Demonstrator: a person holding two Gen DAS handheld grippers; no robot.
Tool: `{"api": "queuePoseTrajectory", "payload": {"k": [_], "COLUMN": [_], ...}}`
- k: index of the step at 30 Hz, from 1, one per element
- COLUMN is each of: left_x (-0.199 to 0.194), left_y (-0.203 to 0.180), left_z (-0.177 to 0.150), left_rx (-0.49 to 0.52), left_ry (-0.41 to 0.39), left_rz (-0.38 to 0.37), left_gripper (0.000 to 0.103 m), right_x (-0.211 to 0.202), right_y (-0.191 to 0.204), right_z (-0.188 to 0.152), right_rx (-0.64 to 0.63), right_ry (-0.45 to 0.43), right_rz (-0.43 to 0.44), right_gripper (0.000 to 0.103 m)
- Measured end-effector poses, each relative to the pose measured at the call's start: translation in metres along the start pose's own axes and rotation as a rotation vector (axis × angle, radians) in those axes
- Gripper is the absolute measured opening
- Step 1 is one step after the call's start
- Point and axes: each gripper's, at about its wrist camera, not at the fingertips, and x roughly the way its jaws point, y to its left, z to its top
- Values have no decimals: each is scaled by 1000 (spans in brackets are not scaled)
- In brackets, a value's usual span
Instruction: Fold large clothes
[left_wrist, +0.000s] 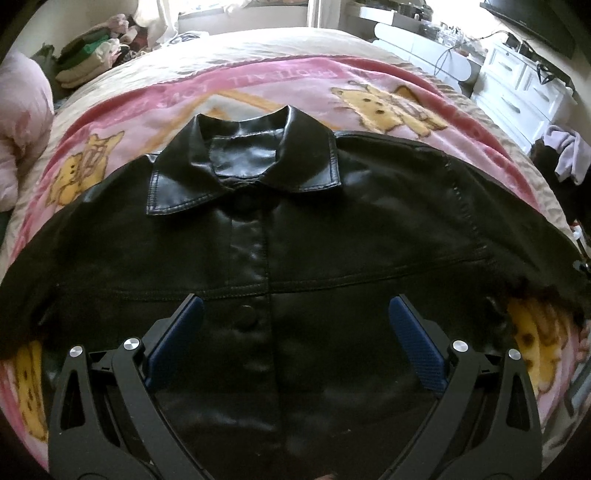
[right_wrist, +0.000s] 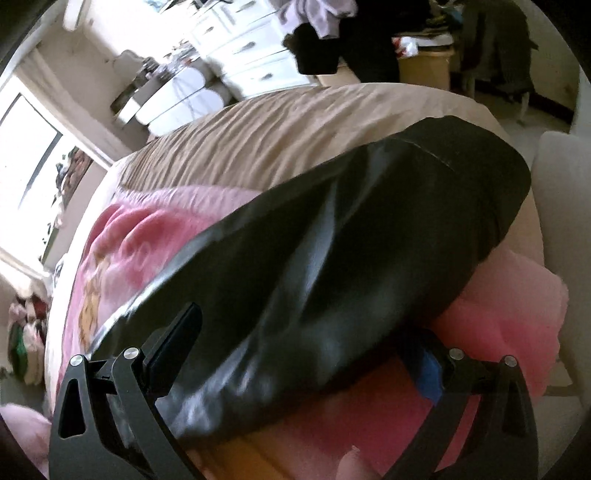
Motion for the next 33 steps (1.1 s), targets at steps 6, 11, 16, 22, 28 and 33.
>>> {"api": "queuePoseTrajectory", "payload": {"k": [6, 11, 16, 22, 28, 33], "left_x": [-8, -13, -19, -33, -45, -52], "left_y": [5, 13, 23, 45, 80, 111], "left_z": [4, 12, 19, 35, 48, 47], "left_rx": [-6, -19, -29, -56, -110, -164], "left_ry": [-27, -32, -38, -59, -75, -82], "left_rz": [-17, -21, -53, -73, -76, -82], "left_gripper": [94, 94, 94, 94, 94, 94], "right_x": [4, -7, -35, -67, -100, -130], "right_y": [16, 25, 46, 91, 149, 206], "right_z": [11, 20, 23, 17, -7, -49], "right_rx": [-60, -100, -178, -288, -440, -623], "right_ry": [-96, -159, -226, -279, -302, -336], "right_rz": [-54, -3, 90, 201, 336, 440], "right_gripper": [65, 20, 14, 13, 13, 13]}}
